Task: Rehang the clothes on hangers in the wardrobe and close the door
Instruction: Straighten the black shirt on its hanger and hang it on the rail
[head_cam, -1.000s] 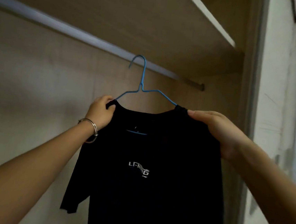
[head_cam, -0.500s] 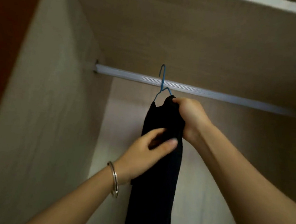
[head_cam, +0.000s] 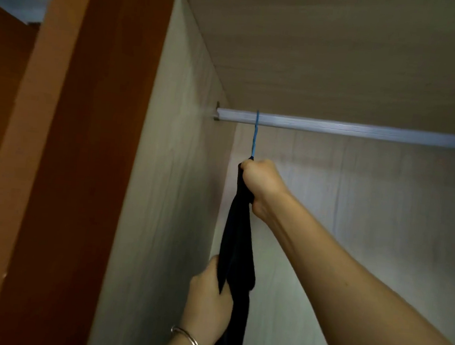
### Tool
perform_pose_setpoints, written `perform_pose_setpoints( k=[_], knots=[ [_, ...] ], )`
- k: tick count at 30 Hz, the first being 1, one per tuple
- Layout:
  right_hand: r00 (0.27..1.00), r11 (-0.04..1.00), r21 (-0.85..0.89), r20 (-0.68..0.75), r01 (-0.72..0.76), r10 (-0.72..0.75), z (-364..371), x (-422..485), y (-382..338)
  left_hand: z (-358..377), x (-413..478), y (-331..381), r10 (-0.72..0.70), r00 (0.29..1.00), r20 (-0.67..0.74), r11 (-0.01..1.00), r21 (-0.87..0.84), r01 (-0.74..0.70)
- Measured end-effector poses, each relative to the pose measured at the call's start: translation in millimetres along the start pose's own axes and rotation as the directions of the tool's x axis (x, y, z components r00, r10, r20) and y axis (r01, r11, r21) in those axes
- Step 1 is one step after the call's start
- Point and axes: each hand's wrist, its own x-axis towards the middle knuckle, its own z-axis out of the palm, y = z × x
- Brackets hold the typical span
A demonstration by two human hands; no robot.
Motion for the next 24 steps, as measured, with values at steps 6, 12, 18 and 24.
perform_pose_setpoints(
  k=[6,12,18,24],
  knots=[
    [0.999,0.999,-0.002,0.023,0.037,-0.037,23.7,-5.2,0.4,-20.0,-11.0,-19.1,-0.064,0.988,-0.141,0.998,0.012,0.066],
    [0.987,1.000,-0.025,0.161,0.015,-0.011,30.8,-18.7,10.4,-32.8,-45.8,-61.3,-0.168,0.973,-0.156,0.980,0.082,0.182],
    [0.986,0.992,-0.099,0.155,0.083,-0.067,27.0,-31.1,26.0,-36.9,-90.5,-101.9,-0.341,0.929,-0.145,0.933,0.071,0.353],
    [0.977,0.975,-0.117,0.125,0.188,-0.173,25.5,-35.7,24.0,-39.5,-115.5,-103.9,-0.267,0.951,-0.155,0.953,0.102,0.285]
  ],
)
